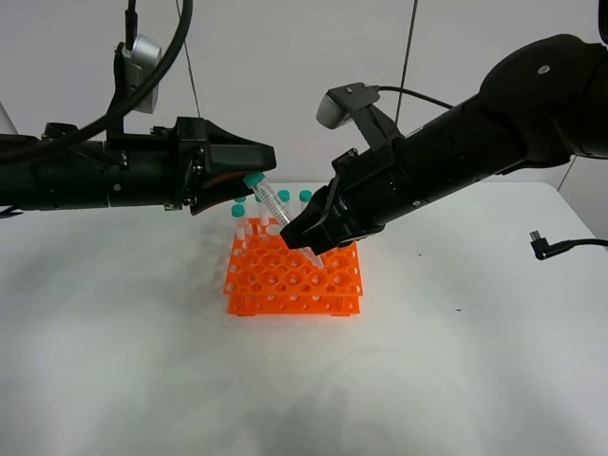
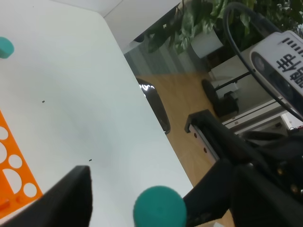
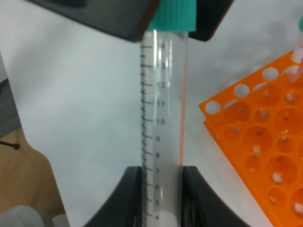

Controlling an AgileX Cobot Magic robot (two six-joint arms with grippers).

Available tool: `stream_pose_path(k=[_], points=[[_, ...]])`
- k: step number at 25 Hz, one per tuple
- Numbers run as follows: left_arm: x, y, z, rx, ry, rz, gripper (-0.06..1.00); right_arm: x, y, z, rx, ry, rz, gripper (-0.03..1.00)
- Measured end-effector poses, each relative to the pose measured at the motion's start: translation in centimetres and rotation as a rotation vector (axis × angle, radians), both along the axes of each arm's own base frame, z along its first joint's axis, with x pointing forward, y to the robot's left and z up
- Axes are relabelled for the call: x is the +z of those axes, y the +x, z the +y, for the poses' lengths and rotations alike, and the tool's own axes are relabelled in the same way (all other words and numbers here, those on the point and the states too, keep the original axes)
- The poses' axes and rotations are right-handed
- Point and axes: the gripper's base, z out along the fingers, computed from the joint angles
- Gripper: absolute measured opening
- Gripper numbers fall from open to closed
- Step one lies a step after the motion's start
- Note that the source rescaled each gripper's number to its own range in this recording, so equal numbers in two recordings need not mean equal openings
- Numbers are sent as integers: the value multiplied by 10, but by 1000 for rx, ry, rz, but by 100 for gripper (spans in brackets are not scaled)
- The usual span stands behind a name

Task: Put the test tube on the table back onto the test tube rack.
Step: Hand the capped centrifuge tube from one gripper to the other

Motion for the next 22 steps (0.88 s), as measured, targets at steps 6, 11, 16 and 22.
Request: stream_pose_path(k=[6, 11, 16, 22], points=[[0, 0, 0, -4, 6, -2, 79, 0, 0, 0, -5, 6, 2, 2], [0, 0, 0, -4, 6, -2, 65, 1, 0, 0, -6, 10, 4, 2], [0, 0, 0, -5, 7, -3, 17, 1, 0, 1, -8, 13, 5, 2], [0, 0, 0, -8, 4, -3, 0, 1, 0, 1, -8, 13, 5, 2]])
